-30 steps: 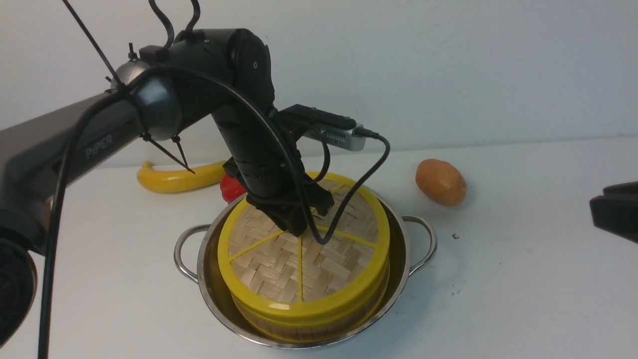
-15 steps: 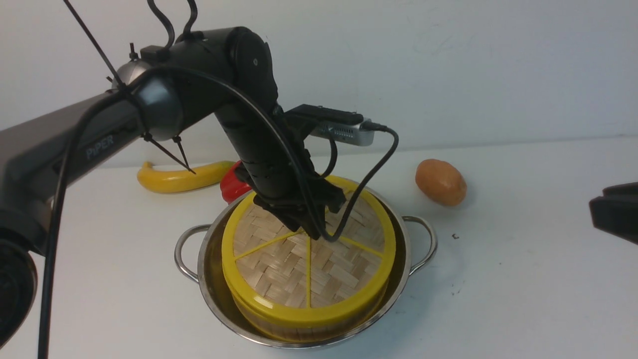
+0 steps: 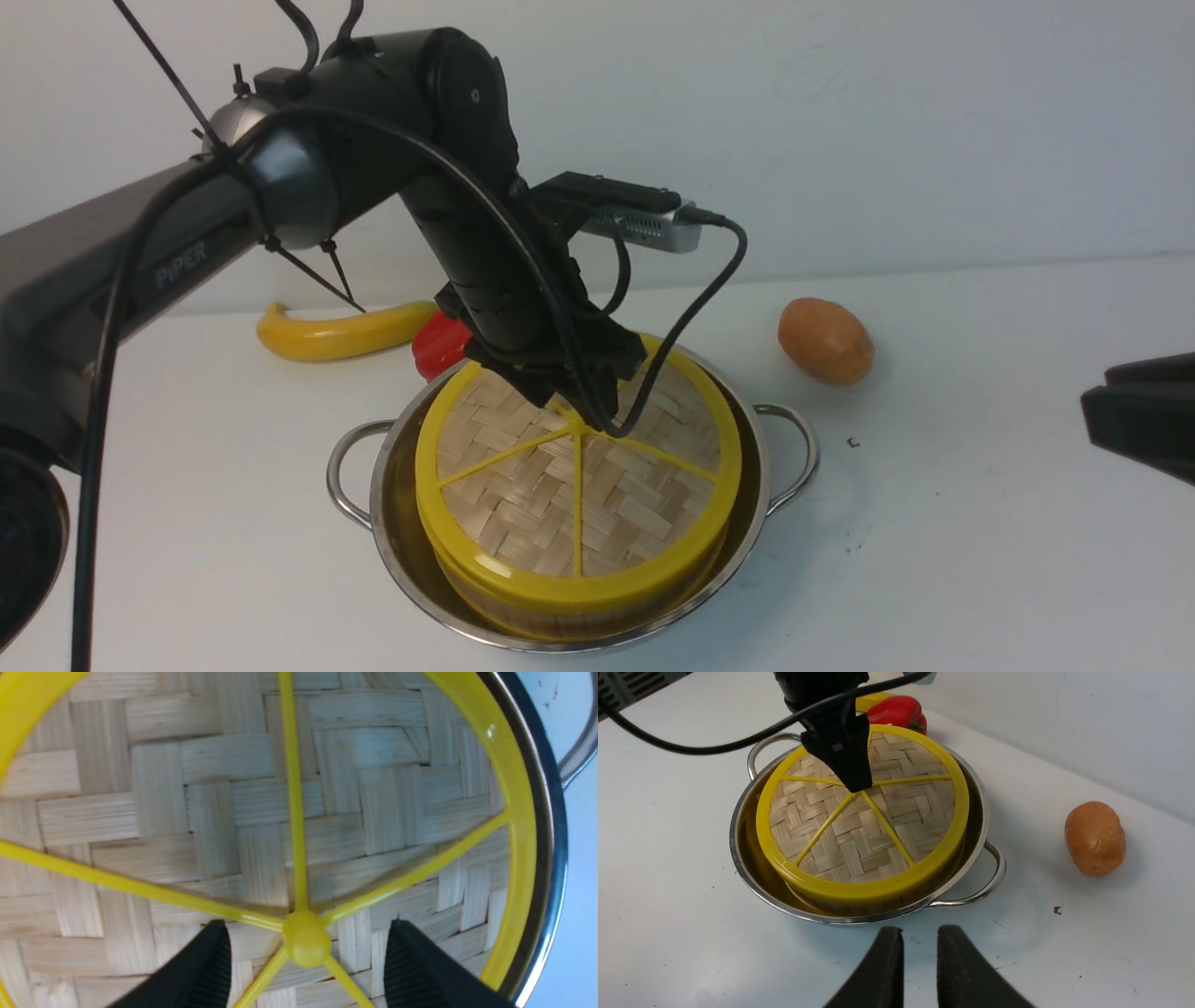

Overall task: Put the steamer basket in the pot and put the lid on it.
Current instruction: Use the left arm to place the steamer lid on the steamer

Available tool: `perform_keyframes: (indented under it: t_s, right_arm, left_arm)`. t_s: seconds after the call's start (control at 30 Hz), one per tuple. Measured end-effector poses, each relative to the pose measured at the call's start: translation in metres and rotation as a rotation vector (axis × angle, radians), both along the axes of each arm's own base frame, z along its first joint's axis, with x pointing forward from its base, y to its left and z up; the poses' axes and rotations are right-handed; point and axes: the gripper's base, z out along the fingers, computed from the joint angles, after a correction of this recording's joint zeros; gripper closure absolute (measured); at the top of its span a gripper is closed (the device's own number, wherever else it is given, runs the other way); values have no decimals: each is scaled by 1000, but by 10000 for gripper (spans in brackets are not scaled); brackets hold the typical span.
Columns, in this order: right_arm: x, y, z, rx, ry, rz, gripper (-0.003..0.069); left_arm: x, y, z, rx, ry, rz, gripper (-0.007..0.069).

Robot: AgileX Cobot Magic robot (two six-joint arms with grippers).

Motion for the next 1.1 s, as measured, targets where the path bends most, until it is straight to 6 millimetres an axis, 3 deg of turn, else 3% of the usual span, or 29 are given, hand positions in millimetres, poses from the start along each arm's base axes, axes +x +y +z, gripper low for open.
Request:
perform_keyframes:
  t_s: [0.27, 0.5, 0.63, 0.77, 1.1]
  right_arm:
    - [0, 0, 0, -2, -2, 2, 559]
    - [0, 0, 0, -3, -2, 2, 559]
    - [0, 0, 0, -3, -2, 2, 559]
    - [0, 0, 0, -4, -4, 3, 559]
    - [0, 0, 0, 1, -2, 4, 559]
  left_arm:
    - [0, 0, 0, -2, 1, 0, 260]
    - [0, 0, 0, -3, 1, -3, 495]
    - [0, -1, -2, -3, 3, -11, 573]
    - [1, -1, -2, -2, 2, -20, 606]
    - [5, 8, -7, 106, -40, -36, 608]
